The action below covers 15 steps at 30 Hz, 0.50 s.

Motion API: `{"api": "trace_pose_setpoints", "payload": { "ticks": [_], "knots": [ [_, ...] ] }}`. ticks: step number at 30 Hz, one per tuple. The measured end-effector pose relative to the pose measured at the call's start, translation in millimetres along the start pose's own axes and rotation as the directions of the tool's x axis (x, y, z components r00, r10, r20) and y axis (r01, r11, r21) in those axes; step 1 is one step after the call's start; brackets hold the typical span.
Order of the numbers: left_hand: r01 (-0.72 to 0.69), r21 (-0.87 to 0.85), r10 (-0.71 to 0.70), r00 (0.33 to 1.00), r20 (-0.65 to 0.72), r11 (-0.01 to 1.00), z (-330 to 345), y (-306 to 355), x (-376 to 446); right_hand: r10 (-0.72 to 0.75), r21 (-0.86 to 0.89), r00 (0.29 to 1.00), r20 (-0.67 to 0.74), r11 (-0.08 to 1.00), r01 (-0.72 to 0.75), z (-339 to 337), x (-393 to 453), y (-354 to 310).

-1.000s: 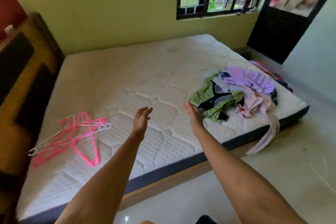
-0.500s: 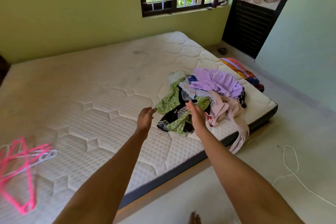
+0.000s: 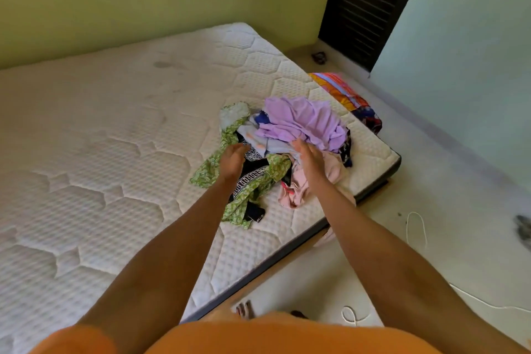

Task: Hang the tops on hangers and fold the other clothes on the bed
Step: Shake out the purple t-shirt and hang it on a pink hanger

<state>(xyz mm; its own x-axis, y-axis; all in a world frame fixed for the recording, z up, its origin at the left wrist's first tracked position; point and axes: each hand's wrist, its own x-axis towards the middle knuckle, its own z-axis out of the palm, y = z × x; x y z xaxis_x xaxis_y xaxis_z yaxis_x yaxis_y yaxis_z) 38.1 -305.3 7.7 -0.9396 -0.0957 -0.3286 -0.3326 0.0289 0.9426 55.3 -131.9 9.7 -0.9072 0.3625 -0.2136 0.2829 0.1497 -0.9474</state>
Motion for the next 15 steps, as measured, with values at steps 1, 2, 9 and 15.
{"api": "trace_pose_setpoints", "payload": {
  "ticks": [1,2,9,15],
  "knots": [
    [0.003,0.005,-0.003,1.0,0.023,1.0,10.5,0.2,7.9,-0.001,-0.017,1.0,-0.009,1.0,0.001,-6.9,9.2,-3.4],
    [0.006,0.012,-0.006,0.999,0.043,1.0,20.1,0.6,14.6,0.006,-0.013,1.0,-0.027,1.0,-0.006,-12.3,17.8,-4.2],
    [0.078,0.203,-0.079,0.997,-0.006,0.976,74.4,0.8,72.1,0.113,0.015,0.993,-0.028,0.994,-0.113,-34.9,85.4,8.6],
    [0.194,0.228,-0.178,0.98,-0.091,0.954,135.2,-13.3,132.1,0.152,-0.303,0.986,0.067,0.945,-0.125,-57.9,174.3,35.9]
  ]
}}
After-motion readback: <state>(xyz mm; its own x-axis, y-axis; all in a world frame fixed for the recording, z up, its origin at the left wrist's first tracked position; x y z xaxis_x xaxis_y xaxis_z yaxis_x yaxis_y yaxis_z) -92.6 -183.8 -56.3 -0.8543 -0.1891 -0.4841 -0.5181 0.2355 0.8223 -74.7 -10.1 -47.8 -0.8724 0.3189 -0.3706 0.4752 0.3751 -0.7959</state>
